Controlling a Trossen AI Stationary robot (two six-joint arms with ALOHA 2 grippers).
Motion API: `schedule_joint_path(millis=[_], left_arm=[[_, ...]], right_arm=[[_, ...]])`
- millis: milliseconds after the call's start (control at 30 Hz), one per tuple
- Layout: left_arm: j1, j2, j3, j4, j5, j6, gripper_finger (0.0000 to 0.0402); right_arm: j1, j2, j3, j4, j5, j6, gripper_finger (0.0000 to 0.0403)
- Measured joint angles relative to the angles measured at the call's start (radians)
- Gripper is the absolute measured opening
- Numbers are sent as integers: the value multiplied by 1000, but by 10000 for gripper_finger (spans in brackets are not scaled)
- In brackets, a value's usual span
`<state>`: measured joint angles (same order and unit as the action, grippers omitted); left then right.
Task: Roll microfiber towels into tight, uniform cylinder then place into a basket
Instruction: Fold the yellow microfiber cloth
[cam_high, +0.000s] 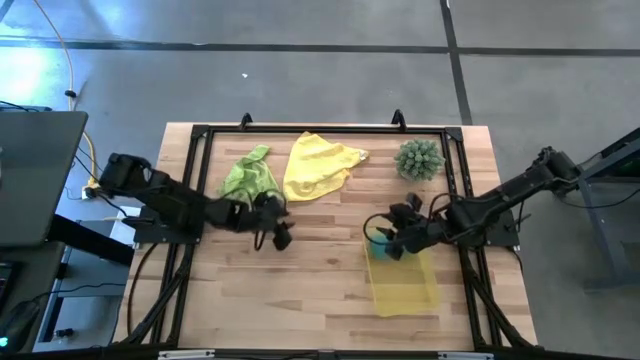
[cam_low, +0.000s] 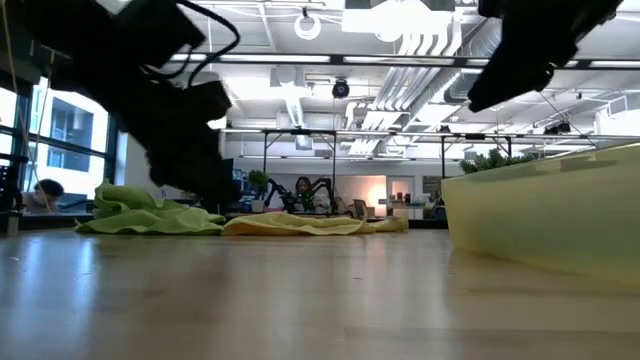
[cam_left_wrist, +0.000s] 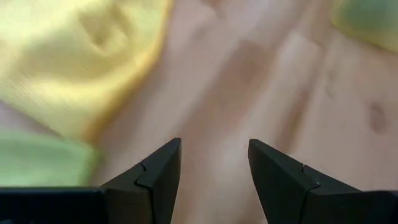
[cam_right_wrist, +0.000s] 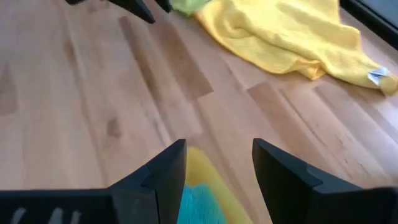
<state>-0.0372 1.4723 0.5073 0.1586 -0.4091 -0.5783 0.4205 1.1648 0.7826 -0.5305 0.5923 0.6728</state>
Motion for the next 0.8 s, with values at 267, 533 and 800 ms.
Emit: schedule_joint_path(millis=[267,533,800], left_arm=[[246,16,106,2,13,271,176],[384,106,115,-3,144,201,176],[355,200,117,-29,273,190,176]], right_arm=[[-120,0,-14,56,-1,69,177],[-207,0,-14,124,-4,108,177],[-238,17,-14,229,-6,84,177]])
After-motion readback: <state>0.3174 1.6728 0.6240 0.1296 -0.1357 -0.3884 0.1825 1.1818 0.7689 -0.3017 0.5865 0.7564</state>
